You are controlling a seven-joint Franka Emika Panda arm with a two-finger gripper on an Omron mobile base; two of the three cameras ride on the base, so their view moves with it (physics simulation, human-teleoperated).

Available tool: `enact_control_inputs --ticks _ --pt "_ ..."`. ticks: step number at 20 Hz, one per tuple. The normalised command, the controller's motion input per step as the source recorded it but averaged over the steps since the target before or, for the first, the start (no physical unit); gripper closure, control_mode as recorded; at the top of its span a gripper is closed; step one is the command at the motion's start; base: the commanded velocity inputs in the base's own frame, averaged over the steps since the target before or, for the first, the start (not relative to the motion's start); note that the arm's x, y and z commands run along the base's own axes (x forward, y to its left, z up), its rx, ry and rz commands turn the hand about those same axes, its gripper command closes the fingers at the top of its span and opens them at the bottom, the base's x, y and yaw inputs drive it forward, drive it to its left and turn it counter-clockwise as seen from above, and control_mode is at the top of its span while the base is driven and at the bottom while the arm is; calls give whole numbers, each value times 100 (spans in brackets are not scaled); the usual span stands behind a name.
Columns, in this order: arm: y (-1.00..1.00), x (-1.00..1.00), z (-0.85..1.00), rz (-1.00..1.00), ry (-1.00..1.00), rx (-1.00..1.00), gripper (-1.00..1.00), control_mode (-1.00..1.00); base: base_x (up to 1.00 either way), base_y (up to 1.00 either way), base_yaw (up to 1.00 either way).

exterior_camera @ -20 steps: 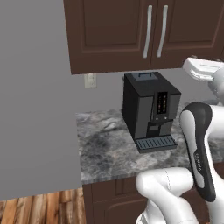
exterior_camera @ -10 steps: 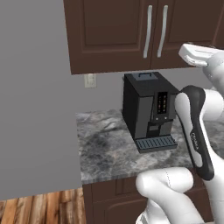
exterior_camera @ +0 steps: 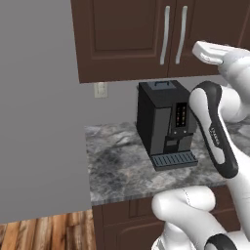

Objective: Move the oil and vinegar bottle and mayonnaise from the cabinet to the dining counter.

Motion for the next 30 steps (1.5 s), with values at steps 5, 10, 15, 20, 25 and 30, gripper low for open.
enact_control_inputs --ticks 5,10,15,20,25,30 --pt "0 60 0 0 0 0 -100 -100 0 0 0" --pt "0 58 0 0 0 0 -100 -100 0 0 0" --pt "0 45 0 0 0 0 -100 -100 0 0 0" --pt "0 43 0 0 0 0 -100 -100 0 0 0" --pt "-2 38 0 0 0 0 -100 -100 0 0 0" --pt "-8 31 0 0 -3 0 -100 -100 0 0 0"
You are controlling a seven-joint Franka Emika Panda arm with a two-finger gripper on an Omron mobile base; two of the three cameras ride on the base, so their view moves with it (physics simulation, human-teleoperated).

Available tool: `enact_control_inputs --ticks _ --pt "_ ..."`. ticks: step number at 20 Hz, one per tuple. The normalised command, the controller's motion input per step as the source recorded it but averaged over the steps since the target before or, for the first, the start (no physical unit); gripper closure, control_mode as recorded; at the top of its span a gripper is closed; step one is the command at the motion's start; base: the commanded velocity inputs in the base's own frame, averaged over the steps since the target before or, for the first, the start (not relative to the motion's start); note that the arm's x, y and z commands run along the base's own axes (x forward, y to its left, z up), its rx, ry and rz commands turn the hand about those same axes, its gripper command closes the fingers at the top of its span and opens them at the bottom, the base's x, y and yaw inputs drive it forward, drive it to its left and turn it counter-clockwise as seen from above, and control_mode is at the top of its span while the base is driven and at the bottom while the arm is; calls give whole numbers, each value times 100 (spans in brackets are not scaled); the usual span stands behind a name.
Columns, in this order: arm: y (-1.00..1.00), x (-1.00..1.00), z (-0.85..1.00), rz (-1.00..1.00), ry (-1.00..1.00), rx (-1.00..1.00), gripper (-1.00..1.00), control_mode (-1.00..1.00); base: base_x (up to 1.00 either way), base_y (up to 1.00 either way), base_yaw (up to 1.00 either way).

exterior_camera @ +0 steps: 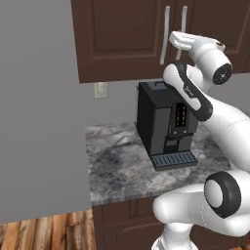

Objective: Move the oil and vinegar bottle and mayonnaise from the cabinet to the dining counter.

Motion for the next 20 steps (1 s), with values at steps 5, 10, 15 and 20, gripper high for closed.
enact_control_inputs --ticks 5,10,15,20 --pt "-12 29 0 0 -6 0 -100 -100 0 0 0" --pt "-17 26 0 1 -5 0 -100 -100 0 0 0" --pt "-18 31 0 0 0 0 -100 -100 0 0 0" --pt "-8 31 0 0 0 0 -100 -100 0 0 0"
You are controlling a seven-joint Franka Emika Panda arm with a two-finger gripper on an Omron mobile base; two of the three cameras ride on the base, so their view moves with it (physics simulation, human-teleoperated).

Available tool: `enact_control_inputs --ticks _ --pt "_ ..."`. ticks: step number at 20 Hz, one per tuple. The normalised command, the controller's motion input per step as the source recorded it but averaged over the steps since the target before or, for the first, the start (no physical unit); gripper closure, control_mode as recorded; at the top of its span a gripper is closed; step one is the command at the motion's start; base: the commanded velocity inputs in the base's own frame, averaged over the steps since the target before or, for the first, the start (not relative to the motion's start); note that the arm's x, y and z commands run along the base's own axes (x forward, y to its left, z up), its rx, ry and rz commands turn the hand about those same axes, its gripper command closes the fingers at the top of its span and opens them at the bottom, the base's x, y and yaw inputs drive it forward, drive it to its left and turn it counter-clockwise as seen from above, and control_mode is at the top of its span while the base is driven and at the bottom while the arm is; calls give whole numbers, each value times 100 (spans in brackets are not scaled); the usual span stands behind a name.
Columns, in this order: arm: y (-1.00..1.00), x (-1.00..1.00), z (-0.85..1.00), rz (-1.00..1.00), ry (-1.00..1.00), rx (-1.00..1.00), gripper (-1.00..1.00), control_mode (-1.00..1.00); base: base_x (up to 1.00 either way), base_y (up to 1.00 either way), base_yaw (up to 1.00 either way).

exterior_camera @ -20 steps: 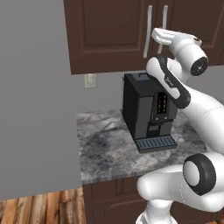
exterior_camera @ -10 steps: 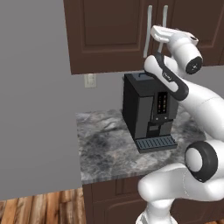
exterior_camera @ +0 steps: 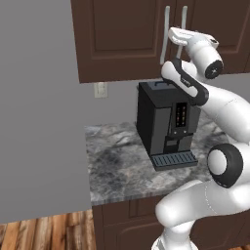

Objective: Move the oil and vinegar bottle and mayonnaise from the cabinet to the dining counter.

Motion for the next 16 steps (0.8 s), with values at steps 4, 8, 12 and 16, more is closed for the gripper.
enact_control_inputs --ticks 4,8,12,16 --pt "0 27 -7 0 0 -2 -100 -100 0 0 0" --pt "0 31 -12 0 0 -4 -100 -100 0 0 0" --pt "-1 13 -5 0 0 -6 100 -100 0 0 0" --pt "-28 -11 0 0 1 -4 100 -100 0 0 0"
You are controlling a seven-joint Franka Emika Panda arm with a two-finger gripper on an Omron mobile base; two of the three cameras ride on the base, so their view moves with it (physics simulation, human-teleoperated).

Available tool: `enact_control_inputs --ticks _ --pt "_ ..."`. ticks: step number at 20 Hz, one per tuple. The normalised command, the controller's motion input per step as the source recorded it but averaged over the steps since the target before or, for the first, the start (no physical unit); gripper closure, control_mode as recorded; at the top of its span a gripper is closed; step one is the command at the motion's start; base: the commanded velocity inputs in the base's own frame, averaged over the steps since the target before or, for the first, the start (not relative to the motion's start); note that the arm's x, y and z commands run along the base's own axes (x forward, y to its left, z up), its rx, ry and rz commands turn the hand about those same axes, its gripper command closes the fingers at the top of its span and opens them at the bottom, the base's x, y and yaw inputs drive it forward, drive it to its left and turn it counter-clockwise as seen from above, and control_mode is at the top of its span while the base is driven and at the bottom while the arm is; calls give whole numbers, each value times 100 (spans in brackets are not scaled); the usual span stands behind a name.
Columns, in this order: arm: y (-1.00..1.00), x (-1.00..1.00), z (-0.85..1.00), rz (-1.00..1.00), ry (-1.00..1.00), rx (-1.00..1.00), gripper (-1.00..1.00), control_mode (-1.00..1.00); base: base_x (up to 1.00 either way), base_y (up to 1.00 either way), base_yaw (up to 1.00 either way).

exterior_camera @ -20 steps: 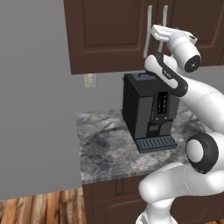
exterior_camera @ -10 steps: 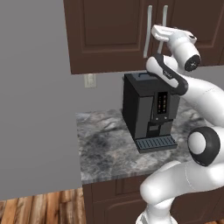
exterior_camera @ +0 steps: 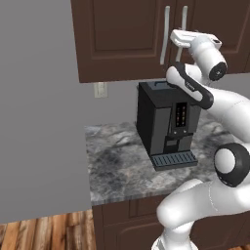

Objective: Move the oil and vinegar bottle and mayonnaise from the cabinet to the dining counter.

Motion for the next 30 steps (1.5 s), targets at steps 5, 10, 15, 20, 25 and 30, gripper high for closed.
enact_control_inputs --ticks 5,10,15,20,25,30 --pt "-71 -50 13 0 0 0 100 -100 0 0 0" --pt "-80 -62 20 0 0 0 100 -100 0 0 0" --pt "-99 -77 18 0 0 0 100 -100 0 0 0" --pt "-100 -86 14 0 3 0 100 -100 0 0 0" --pt "-100 -92 6 0 2 3 100 -100 0 0 0" --pt "-100 -96 2 0 3 6 100 -100 0 0 0"
